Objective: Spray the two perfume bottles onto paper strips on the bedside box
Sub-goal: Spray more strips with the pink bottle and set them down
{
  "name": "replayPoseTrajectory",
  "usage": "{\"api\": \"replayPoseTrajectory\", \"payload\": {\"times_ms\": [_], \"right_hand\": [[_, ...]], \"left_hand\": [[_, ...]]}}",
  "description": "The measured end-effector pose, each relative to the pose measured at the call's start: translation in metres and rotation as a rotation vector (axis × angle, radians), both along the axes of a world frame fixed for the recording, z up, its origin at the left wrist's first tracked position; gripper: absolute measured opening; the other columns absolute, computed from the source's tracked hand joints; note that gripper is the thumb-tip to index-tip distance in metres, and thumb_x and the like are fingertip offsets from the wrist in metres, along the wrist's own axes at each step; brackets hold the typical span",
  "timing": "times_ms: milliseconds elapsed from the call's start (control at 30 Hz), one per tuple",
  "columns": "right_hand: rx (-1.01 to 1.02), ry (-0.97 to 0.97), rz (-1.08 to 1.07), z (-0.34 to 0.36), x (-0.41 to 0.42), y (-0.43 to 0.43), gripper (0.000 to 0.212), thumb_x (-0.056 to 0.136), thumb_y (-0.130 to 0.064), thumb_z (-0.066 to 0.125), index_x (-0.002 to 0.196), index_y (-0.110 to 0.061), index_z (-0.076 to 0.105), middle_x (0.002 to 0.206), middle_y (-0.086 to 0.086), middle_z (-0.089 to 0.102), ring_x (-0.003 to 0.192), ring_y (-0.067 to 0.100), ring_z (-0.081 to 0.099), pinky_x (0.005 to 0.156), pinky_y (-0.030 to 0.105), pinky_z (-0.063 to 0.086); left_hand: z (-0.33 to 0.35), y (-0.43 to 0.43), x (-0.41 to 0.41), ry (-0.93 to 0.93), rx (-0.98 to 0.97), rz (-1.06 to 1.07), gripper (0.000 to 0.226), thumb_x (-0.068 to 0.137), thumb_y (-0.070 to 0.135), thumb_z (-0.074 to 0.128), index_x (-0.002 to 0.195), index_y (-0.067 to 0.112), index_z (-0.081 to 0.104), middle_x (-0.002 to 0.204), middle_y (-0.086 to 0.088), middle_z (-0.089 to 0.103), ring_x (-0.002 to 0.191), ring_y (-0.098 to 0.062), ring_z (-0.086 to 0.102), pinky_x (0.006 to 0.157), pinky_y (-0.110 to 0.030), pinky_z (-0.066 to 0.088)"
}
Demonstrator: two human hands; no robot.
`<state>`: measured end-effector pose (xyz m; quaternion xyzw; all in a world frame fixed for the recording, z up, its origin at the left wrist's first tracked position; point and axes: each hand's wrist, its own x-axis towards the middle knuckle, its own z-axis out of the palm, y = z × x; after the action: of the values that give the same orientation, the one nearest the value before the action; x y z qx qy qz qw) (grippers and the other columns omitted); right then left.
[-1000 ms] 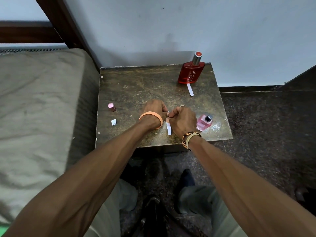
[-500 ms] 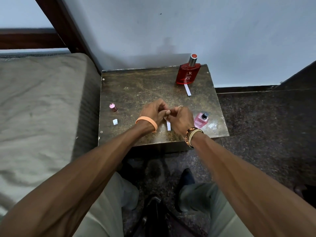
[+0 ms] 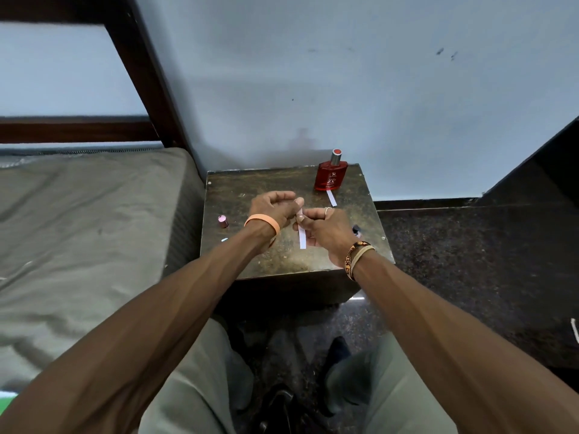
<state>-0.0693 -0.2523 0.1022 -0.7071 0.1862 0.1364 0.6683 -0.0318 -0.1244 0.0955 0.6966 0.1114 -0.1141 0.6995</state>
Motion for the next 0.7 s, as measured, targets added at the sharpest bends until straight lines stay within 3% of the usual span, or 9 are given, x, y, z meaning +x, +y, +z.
{"api": "replayPoseTrajectory", "payload": {"times_ms": [167, 267, 367, 533, 700], "right_hand": [[0.025, -0.046, 0.034, 0.03, -0.022, -0.001, 0.007, 0.091, -0.008, 0.067, 0.097, -0.006, 0.07, 0.086, 0.008, 0.074, 0.076, 0.013, 0.07, 0.068, 0.03, 0.058], [0.046, -0.058, 0.024, 0.043, -0.033, -0.001, 0.019, 0.087, -0.006, 0.071, 0.106, -0.001, 0.069, 0.091, 0.01, 0.074, 0.074, 0.011, 0.071, 0.055, 0.023, 0.056], [0.035, -0.079, 0.014, 0.052, -0.042, -0.002, 0.026, 0.083, -0.002, 0.075, 0.108, 0.002, 0.069, 0.09, 0.009, 0.074, 0.068, 0.008, 0.071, 0.052, 0.019, 0.053], [0.027, -0.103, 0.03, 0.063, -0.051, -0.009, 0.032, 0.076, 0.0, 0.08, 0.106, 0.0, 0.07, 0.086, 0.007, 0.075, 0.062, 0.008, 0.07, 0.053, 0.021, 0.053], [-0.002, -0.114, 0.013, 0.062, -0.051, -0.026, 0.031, 0.073, 0.0, 0.082, 0.103, -0.003, 0.073, 0.093, 0.01, 0.075, 0.075, 0.017, 0.071, 0.064, 0.027, 0.06]], "left_hand": [[0.029, 0.002, -0.019, -0.019, 0.027, -0.029, 0.003, 0.081, 0.01, 0.074, 0.08, 0.012, 0.071, 0.072, -0.001, 0.07, 0.063, -0.009, 0.064, 0.057, -0.019, 0.054], [0.044, 0.002, -0.03, -0.026, 0.039, -0.031, 0.003, 0.084, 0.012, 0.072, 0.081, 0.013, 0.07, 0.076, -0.004, 0.07, 0.068, -0.014, 0.064, 0.063, -0.024, 0.056], [0.055, 0.001, -0.038, -0.034, 0.036, -0.058, 0.004, 0.085, 0.012, 0.07, 0.081, 0.012, 0.068, 0.076, -0.005, 0.069, 0.068, -0.015, 0.064, 0.062, -0.024, 0.056], [0.069, -0.003, -0.041, -0.08, 0.011, -0.028, 0.005, 0.088, 0.009, 0.065, 0.083, 0.008, 0.065, 0.083, -0.01, 0.07, 0.077, -0.024, 0.069, 0.074, -0.037, 0.059], [0.072, -0.016, -0.038, -0.072, -0.05, 0.039, 0.006, 0.088, 0.006, 0.065, 0.082, 0.008, 0.065, 0.077, -0.008, 0.072, 0.073, -0.019, 0.071, 0.061, -0.029, 0.06]]}}
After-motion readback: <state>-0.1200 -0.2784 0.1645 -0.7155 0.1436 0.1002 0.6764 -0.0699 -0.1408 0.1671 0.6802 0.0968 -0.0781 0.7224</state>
